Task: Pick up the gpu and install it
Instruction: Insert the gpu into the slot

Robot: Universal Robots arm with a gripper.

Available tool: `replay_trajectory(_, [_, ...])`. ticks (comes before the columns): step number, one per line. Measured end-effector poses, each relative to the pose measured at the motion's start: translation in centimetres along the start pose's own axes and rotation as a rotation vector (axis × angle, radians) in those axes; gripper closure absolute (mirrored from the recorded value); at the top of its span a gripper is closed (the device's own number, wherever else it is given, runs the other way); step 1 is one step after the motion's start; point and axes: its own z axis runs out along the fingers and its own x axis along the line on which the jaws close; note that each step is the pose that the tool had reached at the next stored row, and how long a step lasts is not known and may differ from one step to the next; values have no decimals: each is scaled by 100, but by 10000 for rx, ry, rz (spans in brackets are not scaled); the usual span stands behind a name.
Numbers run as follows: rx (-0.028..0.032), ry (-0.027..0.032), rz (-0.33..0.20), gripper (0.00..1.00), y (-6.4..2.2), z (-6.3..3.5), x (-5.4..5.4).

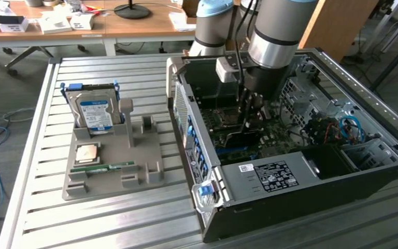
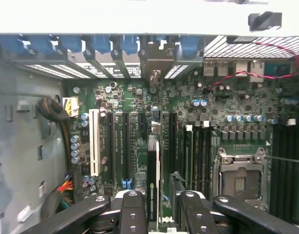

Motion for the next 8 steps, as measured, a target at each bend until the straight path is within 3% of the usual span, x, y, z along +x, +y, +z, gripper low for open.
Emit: replay_trajectory(8, [0,0,-1,67,-2,-197,-6])
